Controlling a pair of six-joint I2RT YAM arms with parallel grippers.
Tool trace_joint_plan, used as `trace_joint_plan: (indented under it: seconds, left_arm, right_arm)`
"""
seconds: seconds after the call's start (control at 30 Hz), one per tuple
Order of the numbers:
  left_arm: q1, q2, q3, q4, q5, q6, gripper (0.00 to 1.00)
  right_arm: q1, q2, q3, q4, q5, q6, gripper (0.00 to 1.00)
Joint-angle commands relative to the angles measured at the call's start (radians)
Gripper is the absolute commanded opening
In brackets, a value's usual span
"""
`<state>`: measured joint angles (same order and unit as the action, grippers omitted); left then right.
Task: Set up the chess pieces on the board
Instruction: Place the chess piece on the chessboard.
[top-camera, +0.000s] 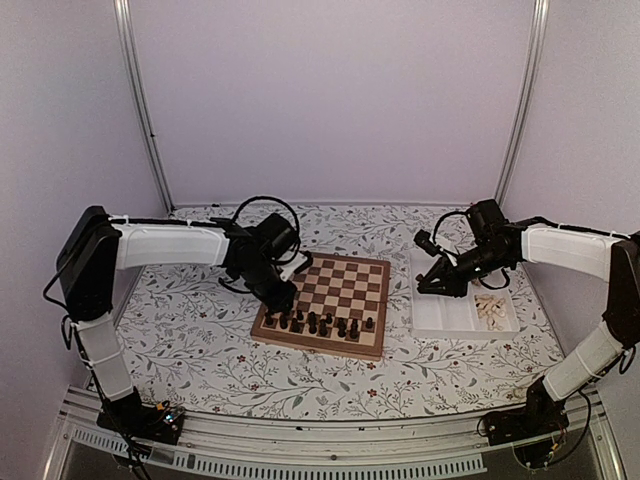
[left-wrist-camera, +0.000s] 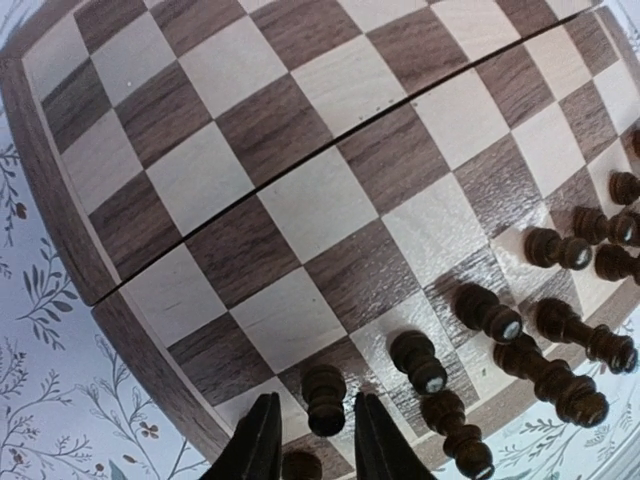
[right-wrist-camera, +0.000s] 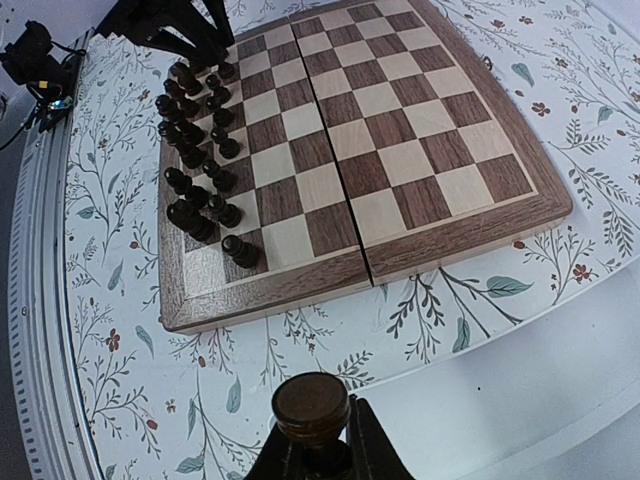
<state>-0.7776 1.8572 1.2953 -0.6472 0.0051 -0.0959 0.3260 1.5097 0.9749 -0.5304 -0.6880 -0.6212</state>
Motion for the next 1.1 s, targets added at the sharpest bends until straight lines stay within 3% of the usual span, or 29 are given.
trace_joint_plan:
  seconds: [0.0, 0.1, 0.23, 0.4, 0.53, 1.07]
  left_arm:
    - [0.014, -0.074, 0.062, -0.041, -0.057, 0.013, 0.33]
    - [0.014, -0.109, 0.106, -0.021, -0.037, 0.005, 0.37]
    - [0.012, -0.157, 0.122, 0.114, 0.141, -0.055, 0.38]
    - [0.009, -0.209, 0.023, 0.503, 0.392, -0.272, 0.42]
    - [-0.005, -0.170, -0.008, 0.705, 0.508, -0.398, 0.45]
    - [-0.101, -0.013, 0.057, 0.812, 0.620, -0.465, 0.48]
  right_arm:
    - [-0.005, -0.030, 0.017, -0.015, -0.021, -0.007, 0.14]
    - [0.005, -0.032, 0.046, -0.040, -0.037, -0.019, 0.14]
    - [0.070, -0.008, 0.105, -0.081, -0.007, -0.038, 0.14]
    - [0.175, 0.027, 0.204, -0.127, 0.041, -0.056, 0.14]
    - [0.213, 0.070, 0.304, -0.183, 0.026, -0.061, 0.15]
    - [0.266, 0.149, 0.429, -0.223, 0.024, -0.038, 0.15]
